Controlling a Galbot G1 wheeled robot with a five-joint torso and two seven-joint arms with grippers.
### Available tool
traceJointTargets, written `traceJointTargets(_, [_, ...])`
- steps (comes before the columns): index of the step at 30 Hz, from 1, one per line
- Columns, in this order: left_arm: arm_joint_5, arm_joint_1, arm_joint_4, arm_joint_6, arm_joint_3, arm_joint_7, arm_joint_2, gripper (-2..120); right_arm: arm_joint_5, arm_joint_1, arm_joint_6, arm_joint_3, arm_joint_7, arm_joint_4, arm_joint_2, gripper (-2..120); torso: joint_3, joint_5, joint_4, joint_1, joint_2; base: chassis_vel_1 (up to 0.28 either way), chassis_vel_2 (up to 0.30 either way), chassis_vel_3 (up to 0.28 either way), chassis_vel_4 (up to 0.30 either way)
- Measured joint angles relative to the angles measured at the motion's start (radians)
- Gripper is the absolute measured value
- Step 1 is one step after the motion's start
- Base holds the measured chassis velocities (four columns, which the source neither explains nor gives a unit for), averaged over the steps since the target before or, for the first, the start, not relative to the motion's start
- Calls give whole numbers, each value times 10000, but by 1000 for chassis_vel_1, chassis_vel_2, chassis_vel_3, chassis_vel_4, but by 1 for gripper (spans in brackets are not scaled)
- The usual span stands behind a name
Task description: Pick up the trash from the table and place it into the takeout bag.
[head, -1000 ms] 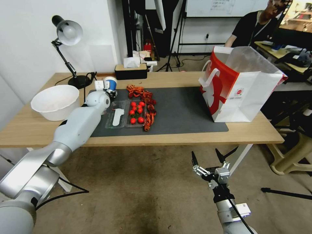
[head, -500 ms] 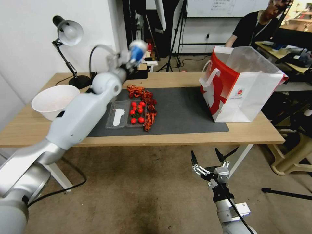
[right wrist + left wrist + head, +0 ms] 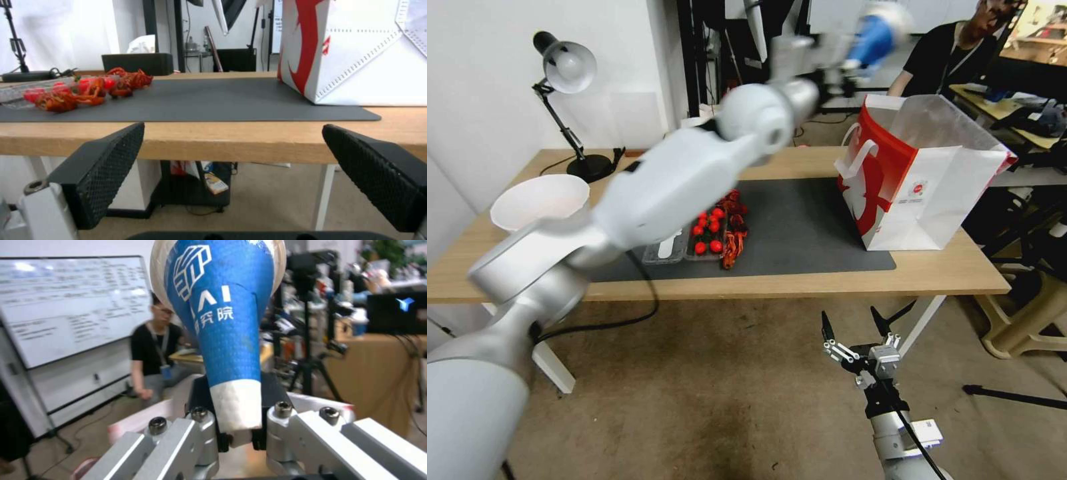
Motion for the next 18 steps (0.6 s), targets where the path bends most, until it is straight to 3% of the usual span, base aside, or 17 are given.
traceJointTargets(3, [114, -225, 929, -78, 587, 15, -895, 7, 28, -28, 117, 55, -3, -94, 25, 100, 0, -2, 1, 0, -1, 0, 0, 0, 0])
traceJointTargets(12, [279, -250, 1324, -112, 767, 18, -1215, 7, 35, -40, 168, 59, -6, -100, 44, 100, 0, -2, 1, 0, -1, 0, 0, 0, 0])
traceJointTargets(18, [447, -259, 1628, -124, 904, 30, -1387, 24, 44, -65, 192, 63, -9, -100, 52, 100, 1, -1, 1, 0, -1, 0, 0, 0, 0])
